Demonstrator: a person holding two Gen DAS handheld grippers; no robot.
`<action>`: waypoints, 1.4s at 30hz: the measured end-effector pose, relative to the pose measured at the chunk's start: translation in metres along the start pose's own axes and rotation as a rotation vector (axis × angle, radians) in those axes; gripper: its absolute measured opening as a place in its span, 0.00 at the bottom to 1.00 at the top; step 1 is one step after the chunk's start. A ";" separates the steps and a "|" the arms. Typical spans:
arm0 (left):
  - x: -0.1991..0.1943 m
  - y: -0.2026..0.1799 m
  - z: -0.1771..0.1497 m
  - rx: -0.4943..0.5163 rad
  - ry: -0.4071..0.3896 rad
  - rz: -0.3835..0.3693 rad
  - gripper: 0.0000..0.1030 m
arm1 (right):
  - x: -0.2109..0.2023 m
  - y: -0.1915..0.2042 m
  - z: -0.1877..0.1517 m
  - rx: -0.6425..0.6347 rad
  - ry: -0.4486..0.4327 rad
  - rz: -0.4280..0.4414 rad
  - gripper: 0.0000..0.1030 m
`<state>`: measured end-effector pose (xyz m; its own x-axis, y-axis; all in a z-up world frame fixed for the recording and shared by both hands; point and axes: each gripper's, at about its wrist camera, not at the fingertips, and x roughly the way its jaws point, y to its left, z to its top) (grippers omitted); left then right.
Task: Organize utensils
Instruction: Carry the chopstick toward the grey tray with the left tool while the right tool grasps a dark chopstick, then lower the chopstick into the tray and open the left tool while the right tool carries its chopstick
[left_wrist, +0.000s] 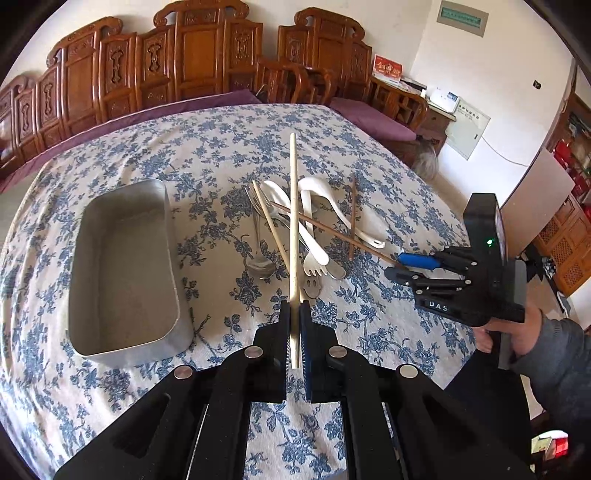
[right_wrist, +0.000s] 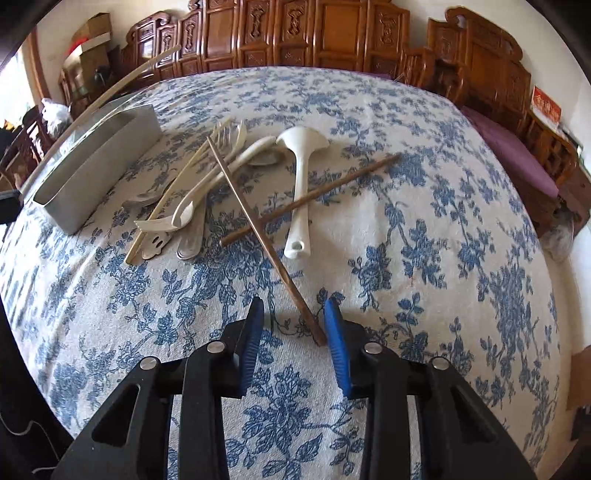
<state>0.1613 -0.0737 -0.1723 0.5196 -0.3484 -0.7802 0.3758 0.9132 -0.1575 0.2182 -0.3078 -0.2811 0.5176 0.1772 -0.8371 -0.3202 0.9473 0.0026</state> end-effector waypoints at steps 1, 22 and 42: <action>-0.003 0.001 -0.001 -0.001 -0.005 0.003 0.04 | -0.001 0.002 0.000 -0.013 0.002 -0.005 0.33; -0.051 0.054 -0.017 -0.090 -0.075 0.084 0.04 | -0.042 0.026 0.002 -0.039 -0.044 0.030 0.06; -0.002 0.134 -0.004 -0.168 0.052 0.207 0.04 | -0.061 0.063 0.029 -0.054 -0.107 0.074 0.06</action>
<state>0.2072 0.0504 -0.1945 0.5305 -0.1437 -0.8354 0.1314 0.9876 -0.0865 0.1896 -0.2515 -0.2142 0.5714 0.2763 -0.7728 -0.4012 0.9155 0.0308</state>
